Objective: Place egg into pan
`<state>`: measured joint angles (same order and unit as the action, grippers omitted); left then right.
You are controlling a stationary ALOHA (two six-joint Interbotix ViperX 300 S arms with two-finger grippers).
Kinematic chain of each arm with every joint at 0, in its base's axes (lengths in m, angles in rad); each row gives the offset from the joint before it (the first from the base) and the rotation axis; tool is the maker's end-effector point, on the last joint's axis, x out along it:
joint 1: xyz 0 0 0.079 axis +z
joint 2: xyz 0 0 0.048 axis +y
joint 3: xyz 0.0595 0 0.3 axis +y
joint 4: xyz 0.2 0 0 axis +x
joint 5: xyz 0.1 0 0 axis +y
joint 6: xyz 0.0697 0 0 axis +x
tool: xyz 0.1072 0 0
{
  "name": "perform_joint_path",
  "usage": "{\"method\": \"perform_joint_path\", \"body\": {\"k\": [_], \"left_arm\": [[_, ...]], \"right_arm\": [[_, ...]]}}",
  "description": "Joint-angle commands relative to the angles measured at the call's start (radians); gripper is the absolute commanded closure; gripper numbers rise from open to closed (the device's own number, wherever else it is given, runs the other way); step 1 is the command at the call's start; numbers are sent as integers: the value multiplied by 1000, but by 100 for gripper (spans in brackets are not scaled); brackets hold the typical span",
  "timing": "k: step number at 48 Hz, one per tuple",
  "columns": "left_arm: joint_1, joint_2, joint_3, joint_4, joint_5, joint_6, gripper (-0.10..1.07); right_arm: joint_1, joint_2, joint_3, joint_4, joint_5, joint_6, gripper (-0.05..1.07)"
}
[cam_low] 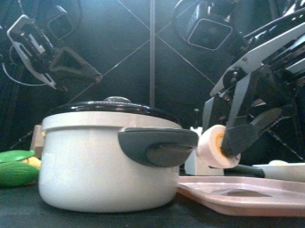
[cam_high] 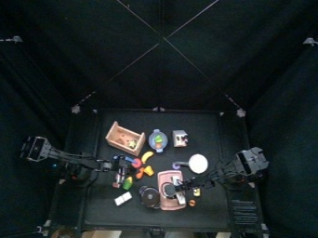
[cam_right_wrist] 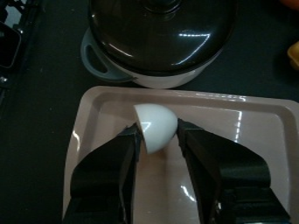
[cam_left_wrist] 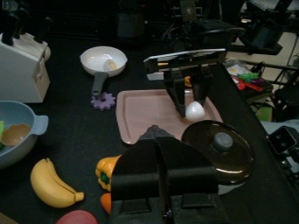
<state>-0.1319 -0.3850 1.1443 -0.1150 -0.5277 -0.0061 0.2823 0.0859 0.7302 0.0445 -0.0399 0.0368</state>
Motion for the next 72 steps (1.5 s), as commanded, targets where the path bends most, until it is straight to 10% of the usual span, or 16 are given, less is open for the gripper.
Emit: {"method": "perform_joint_path", "body": {"k": [1, 19, 44, 72], "left_arm": [[-3, 0, -11, 0, -11, -2, 100], [-5, 0, -6, -3, -11, 0, 100], [-5, 9, -6, -3, -11, 0, 100], [-5, 11, -6, -3, -11, 0, 100]], "right_arm": [[0, -54, 3, 0, -3, 0, 35], [-81, -319, 193, 44, -3, 2, 35], [-463, -769, 485, 35, 120, 3, 34], [-655, -772, 545, 41, 216, 3, 33]]}}
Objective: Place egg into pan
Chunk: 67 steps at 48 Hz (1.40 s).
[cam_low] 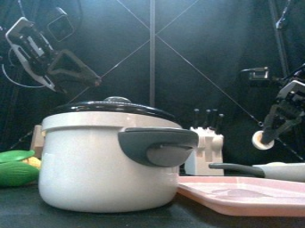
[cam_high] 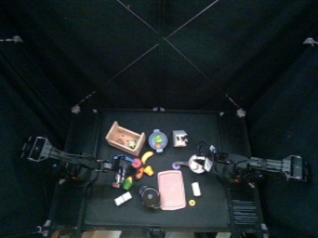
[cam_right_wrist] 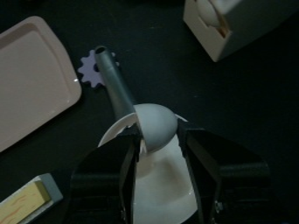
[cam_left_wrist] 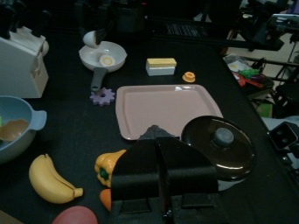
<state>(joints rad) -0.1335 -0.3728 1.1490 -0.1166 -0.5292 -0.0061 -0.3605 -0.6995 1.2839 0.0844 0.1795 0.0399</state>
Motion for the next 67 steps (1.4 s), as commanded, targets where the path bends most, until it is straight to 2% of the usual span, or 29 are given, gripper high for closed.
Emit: {"method": "perform_joint_path", "body": {"k": [1, 19, 35, 54, 67], "left_arm": [[-3, -2, -11, -2, -9, 0, 100], [-3, 0, -11, -2, -9, 0, 100], [-3, -2, -11, -2, -9, 0, 100], [-3, 0, -11, -2, -9, 0, 100], [-3, 0, -11, -2, -9, 0, 100]], "right_arm": [[-11, 17, -9, 2, -3, 0, 33], [-5, 120, -25, 3, -6, 0, 33], [-9, 141, -31, 3, -6, 0, 32], [-6, 141, -31, -2, -9, 0, 13], [5, 141, -31, 0, -15, 0, 10]]}}
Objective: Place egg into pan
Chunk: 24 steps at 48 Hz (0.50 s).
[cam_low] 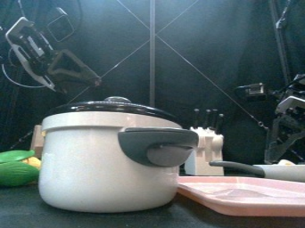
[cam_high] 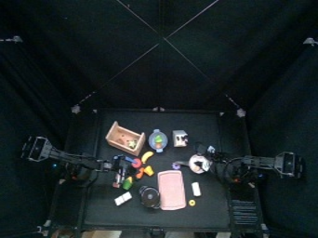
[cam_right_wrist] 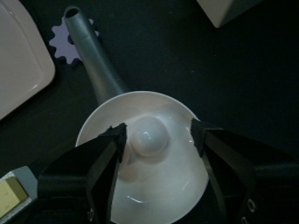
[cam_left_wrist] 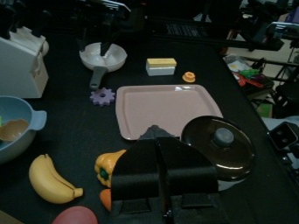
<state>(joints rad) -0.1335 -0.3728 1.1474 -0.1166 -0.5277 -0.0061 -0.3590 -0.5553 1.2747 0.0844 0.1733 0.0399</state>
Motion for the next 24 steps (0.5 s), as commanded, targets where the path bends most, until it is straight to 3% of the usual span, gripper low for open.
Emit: {"method": "perform_joint_path", "body": {"k": [1, 24], "left_arm": [[-3, -2, -9, -2, -11, 0, 100], [-3, 0, -9, -2, -9, 0, 100]], "right_arm": [[3, -3, -21, 0, -9, 0, 10], [11, -3, -21, 3, -11, 0, 10]]}}
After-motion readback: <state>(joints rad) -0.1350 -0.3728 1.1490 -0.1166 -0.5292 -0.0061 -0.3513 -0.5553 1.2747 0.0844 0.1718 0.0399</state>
